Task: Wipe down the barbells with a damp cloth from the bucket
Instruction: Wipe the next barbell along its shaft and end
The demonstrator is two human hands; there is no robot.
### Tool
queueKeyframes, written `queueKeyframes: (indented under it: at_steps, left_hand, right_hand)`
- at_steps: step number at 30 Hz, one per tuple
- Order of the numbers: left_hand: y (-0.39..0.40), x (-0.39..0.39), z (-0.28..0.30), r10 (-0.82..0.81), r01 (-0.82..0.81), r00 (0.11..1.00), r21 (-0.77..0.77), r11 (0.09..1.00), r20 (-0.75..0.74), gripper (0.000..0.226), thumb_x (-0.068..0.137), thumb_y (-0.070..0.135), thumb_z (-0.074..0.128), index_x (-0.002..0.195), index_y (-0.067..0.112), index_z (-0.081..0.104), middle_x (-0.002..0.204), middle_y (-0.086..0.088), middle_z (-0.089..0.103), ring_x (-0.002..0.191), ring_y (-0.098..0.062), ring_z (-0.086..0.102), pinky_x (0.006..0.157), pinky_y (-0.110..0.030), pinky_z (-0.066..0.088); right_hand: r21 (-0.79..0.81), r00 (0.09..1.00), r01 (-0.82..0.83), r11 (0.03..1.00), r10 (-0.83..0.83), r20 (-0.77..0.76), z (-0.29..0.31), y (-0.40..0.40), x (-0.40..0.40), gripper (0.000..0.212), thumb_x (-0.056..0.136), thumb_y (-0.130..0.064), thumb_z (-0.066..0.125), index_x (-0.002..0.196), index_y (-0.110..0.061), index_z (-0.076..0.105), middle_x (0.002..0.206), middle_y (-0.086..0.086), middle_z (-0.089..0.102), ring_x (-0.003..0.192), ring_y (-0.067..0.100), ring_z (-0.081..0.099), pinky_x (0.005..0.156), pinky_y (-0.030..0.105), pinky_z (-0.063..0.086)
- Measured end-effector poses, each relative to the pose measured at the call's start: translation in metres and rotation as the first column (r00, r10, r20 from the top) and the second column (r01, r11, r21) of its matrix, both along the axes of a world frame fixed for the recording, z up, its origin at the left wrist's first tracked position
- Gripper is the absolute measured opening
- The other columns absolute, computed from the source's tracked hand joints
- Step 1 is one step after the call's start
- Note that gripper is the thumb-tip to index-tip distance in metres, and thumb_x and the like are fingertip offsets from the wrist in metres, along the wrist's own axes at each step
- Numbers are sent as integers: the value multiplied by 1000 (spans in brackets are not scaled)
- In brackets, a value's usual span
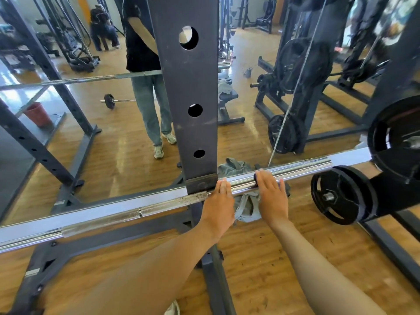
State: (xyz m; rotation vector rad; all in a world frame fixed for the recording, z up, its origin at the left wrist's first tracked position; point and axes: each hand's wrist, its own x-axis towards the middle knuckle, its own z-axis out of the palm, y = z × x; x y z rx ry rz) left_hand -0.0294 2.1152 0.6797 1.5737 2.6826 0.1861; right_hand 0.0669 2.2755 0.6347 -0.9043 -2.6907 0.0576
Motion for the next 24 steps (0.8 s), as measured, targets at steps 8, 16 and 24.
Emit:
queueKeyframes:
  at_steps: [8,16,24]
  left_hand:
    - [6,3,5,46,-47,998,-29,998,-41,72,103,21,53,157,-7,16,166,-24,18,155,-32,18,116,-37,39]
    - [67,1,13,-30,27,993,-32,999,-110,64,106,15,39,158,-6,8,168,-21,10,157,-33,5,128,-38,4]
    - [123,-21,3,130,-127,987,-42,991,92,45,104,13,39,147,0,45,156,-18,38,148,-34,29,127,-41,16]
  right_hand:
    - [39,992,-123,992,121,34,3,10,2,89,75,14,65,155,-13,36,160,1,35,152,22,27,125,50,18]
    - [5,997,-70,998,70,-8,0,16,8,87,78,11,64,156,-15,35,162,1,34,154,21,22,126,49,15]
    - [-30,998,-59,998,59,-2,-3,25,13,90,84,3,69,160,-15,25,167,0,21,156,19,11,127,47,13]
